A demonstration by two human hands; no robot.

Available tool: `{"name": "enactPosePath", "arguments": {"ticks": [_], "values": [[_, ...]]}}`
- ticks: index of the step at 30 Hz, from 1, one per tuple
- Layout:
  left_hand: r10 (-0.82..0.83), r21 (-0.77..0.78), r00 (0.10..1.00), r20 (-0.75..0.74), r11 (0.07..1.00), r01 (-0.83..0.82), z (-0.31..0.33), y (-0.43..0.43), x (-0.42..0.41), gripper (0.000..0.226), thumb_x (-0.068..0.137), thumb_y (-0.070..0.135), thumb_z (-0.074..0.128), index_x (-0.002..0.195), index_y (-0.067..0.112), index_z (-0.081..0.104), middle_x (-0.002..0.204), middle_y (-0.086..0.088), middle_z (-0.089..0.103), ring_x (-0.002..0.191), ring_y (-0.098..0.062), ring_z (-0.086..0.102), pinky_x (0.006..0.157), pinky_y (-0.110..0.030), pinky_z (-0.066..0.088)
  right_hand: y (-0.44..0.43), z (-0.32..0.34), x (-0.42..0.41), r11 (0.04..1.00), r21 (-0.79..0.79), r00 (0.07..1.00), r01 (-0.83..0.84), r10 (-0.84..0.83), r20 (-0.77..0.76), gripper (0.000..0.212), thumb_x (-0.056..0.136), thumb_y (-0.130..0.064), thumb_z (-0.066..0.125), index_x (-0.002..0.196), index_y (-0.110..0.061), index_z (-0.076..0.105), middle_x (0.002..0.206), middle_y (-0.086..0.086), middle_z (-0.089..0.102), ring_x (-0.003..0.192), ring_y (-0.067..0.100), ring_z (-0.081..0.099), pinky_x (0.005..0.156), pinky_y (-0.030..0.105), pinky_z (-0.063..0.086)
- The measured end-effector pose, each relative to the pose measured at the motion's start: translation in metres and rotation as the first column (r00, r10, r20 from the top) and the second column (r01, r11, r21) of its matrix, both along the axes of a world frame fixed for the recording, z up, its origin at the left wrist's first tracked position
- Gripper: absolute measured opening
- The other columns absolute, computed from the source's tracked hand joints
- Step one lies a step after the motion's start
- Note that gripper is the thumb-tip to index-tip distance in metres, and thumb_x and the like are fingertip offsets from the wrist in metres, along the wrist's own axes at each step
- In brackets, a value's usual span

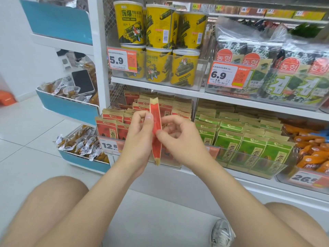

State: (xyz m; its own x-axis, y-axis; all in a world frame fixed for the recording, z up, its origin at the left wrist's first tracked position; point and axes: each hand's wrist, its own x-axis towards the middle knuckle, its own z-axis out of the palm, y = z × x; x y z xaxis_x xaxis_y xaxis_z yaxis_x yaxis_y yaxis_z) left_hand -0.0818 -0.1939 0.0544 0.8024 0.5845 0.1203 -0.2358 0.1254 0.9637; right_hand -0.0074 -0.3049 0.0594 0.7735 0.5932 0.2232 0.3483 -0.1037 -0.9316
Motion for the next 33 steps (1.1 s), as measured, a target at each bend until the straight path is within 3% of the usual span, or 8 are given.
{"name": "enactPosePath", "arguments": {"ticks": [6,8,11,16,20,24,28,33], "values": [[-0.034,-0.114,0.999,0.036,0.993,0.038,0.001,0.003,-0.001,0.048,0.106,0.050,0.055,0.130,0.009,0.052,0.108,-0.016,0.063,0.101,-0.034,0.059,0.103,-0.072,0.049,-0.010,-0.011,0.002,0.990,-0.067,0.988,-0.124,0.117,-0.100,0.031,0.093,-0.049,0.077,0.118,-0.046,0.058,0.103,0.003,0.077,0.090,0.022,0.077,0.084,0.047,0.065],[-0.066,-0.130,0.997,0.028,0.989,0.069,0.000,0.002,-0.003,0.051,0.103,0.051,0.057,0.132,0.009,0.052,0.111,-0.017,0.064,0.102,-0.036,0.059,0.094,-0.070,0.054,-0.013,-0.011,0.002,0.989,-0.014,0.978,-0.149,0.145,-0.151,0.032,0.095,-0.047,0.076,0.120,-0.041,0.058,0.108,0.007,0.079,0.096,0.029,0.078,0.090,0.053,0.064],[-0.120,-0.028,0.993,0.020,0.992,0.120,0.002,0.005,-0.006,0.033,0.110,0.038,0.056,0.130,0.012,0.058,0.118,-0.016,0.072,0.099,-0.038,0.065,0.073,-0.045,0.059,-0.014,-0.007,-0.001,0.993,0.106,0.979,-0.051,0.071,-0.192,0.034,0.096,-0.046,0.078,0.113,-0.023,0.059,0.100,0.014,0.080,0.092,0.045,0.075,0.080,0.065,0.063],[-0.141,0.223,0.990,-0.009,0.965,0.139,-0.001,0.008,-0.014,0.030,0.104,0.015,0.069,0.131,0.025,0.075,0.113,-0.003,0.078,0.105,-0.018,0.078,0.085,-0.032,0.064,-0.019,-0.005,0.008,0.988,0.116,0.995,0.103,-0.103,-0.004,0.047,0.102,-0.045,0.069,0.082,-0.002,0.071,0.066,-0.002,0.064,0.060,0.012,0.056,0.060,0.030,0.050],[-0.146,0.246,0.989,-0.015,0.958,0.145,-0.008,0.009,-0.018,0.034,0.103,0.010,0.069,0.134,0.023,0.074,0.116,-0.005,0.080,0.109,-0.024,0.078,0.086,-0.040,0.066,-0.023,-0.006,0.006,0.995,0.068,0.995,0.076,-0.080,0.056,0.043,0.103,-0.041,0.069,0.079,-0.008,0.077,0.060,-0.007,0.062,0.055,0.008,0.051,0.056,0.023,0.043],[-0.077,0.234,0.997,0.014,0.970,0.072,-0.011,0.012,-0.018,0.034,0.100,0.006,0.073,0.133,0.015,0.075,0.113,-0.005,0.082,0.107,-0.025,0.079,0.087,-0.044,0.066,-0.027,-0.005,0.007,1.000,-0.002,0.998,0.016,-0.016,0.054,0.025,0.101,-0.031,0.076,0.083,-0.014,0.080,0.079,0.014,0.077,0.077,0.039,0.071,0.073,0.050,0.059],[-0.005,0.134,0.999,0.038,0.991,0.000,-0.010,0.011,-0.019,0.027,0.095,0.004,0.077,0.122,0.008,0.078,0.106,-0.008,0.083,0.100,-0.028,0.081,0.081,-0.040,0.068,-0.028,-0.004,0.006,0.998,0.030,0.997,-0.059,0.060,-0.048,0.028,0.104,-0.023,0.072,0.077,-0.020,0.078,0.093,0.023,0.075,0.081,0.031,0.069,0.083,0.048,0.061],[-0.038,0.099,0.999,0.027,0.995,0.035,-0.009,0.014,-0.020,0.027,0.093,0.008,0.079,0.120,0.008,0.078,0.106,-0.011,0.083,0.100,-0.029,0.081,0.080,-0.038,0.068,-0.025,-0.006,0.011,0.991,0.073,0.983,-0.111,0.120,-0.139,0.026,0.097,-0.031,0.070,0.072,-0.026,0.076,0.106,0.027,0.074,0.111,0.052,0.067,0.104,0.068,0.052]]}}
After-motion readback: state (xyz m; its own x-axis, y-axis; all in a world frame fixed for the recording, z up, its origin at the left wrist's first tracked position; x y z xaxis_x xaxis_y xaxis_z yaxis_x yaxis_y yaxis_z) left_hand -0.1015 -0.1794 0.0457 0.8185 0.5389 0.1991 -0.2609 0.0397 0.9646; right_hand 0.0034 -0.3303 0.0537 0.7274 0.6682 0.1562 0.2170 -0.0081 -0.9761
